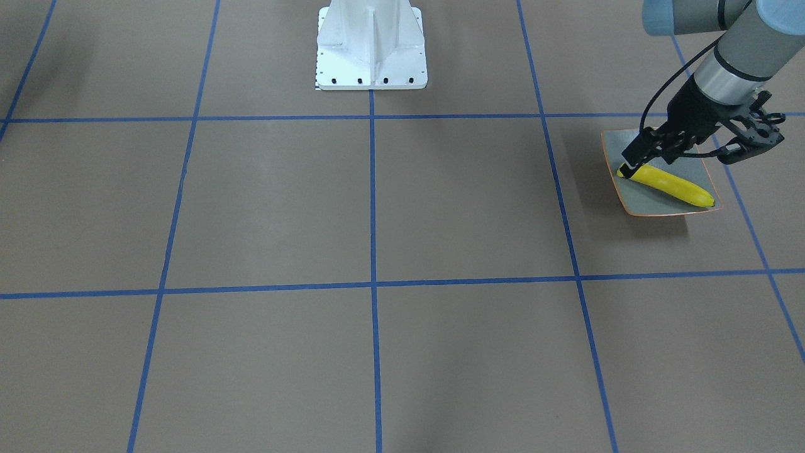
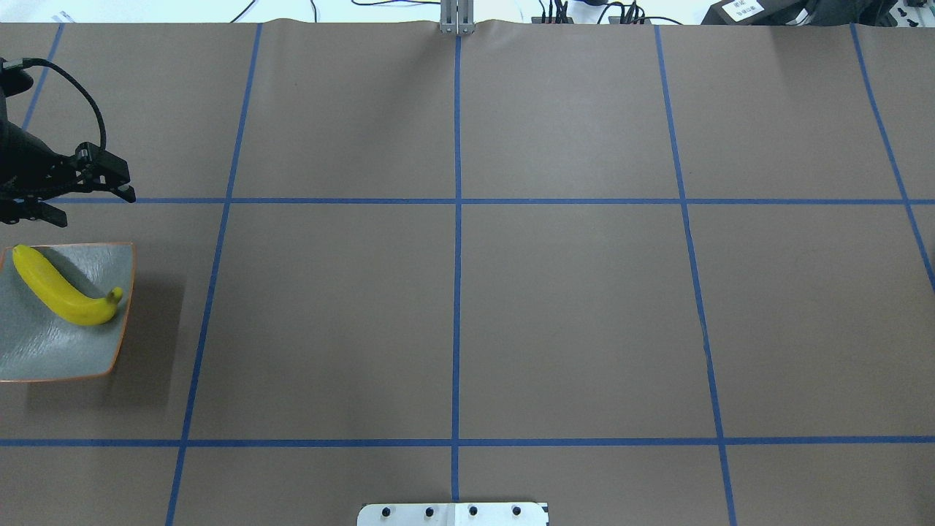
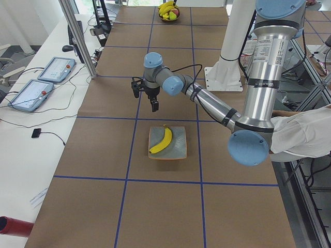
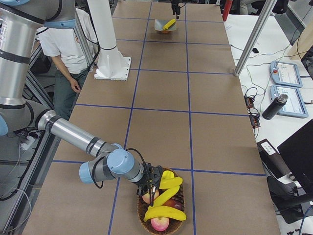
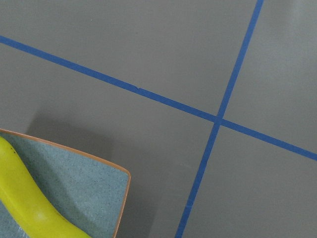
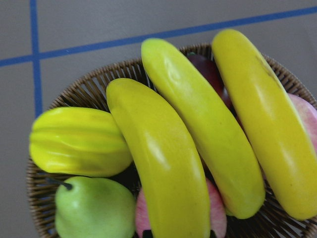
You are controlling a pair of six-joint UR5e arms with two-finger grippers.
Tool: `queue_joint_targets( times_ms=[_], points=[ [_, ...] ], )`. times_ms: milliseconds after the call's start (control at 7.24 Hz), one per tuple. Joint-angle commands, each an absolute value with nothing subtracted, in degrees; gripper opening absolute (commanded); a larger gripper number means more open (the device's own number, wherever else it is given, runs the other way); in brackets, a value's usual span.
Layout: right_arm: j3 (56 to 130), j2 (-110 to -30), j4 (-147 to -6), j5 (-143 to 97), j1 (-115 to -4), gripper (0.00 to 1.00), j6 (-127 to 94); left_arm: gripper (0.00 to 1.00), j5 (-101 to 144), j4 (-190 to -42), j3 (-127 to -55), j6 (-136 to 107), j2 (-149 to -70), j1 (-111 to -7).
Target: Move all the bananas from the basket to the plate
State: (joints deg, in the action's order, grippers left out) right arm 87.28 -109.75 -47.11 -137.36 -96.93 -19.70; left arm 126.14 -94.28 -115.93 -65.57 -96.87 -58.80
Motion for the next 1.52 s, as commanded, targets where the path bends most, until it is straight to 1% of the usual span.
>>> queue_joint_targets(
  times_ms=[0,138,276,414,552,690,967,1105,1243,1381],
  points=[
    [96.29,-110.30,-52.97,-140.27,-97.30,0.00,-20.65,1.00,126.56,-94.39,-116.19,-65.83,-97.55,-58.54],
    [99.46,-108.74,-53.43,-143.06,-93.12,0.00,-26.48,0.99,126.82,-94.74,-115.58,-70.88,-99.82,-58.27],
    [104.19,-106.11,-53.09,-144.56,-86.90,0.00,-37.85,0.99,126.83,-94.66,-114.36,-77.89,-105.33,-58.27],
    [108.76,-102.69,-53.09,-144.06,-79.70,0.00,-47.54,0.99,126.91,-94.57,-114.00,-81.18,-108.77,-57.92],
    [109.94,-95.09,-52.91,-143.36,-72.67,0.00,-60.51,0.99,128.39,-94.66,-113.12,-84.69,-112.03,-56.79],
    [110.65,-88.40,-52.91,-140.48,-66.59,0.00,-69.43,0.99,130.15,-94.66,-109.81,-90.03,-118.85,-54.69],
    [110.92,-78.54,-53.26,-131.45,-55.43,0.00,-81.50,0.99,130.17,-94.75,-101.81,-102.51,-130.73,-49.77],
    [112.40,-76.31,-53.52,-126.09,-49.63,0.00,-85.91,0.99,129.99,-94.83,-96.99,-106.57,-136.18,-47.75],
    [112.59,-71.68,-56.66,-121.95,-45.74,0.00,-88.13,0.99,129.90,-94.92,-93.03,-110.27,-140.84,-46.77],
    [112.67,-64.84,-64.96,-116.95,-42.05,0.00,-88.76,0.99,129.82,-97.36,-91.86,-114.04,-141.67,-46.32]
  ],
)
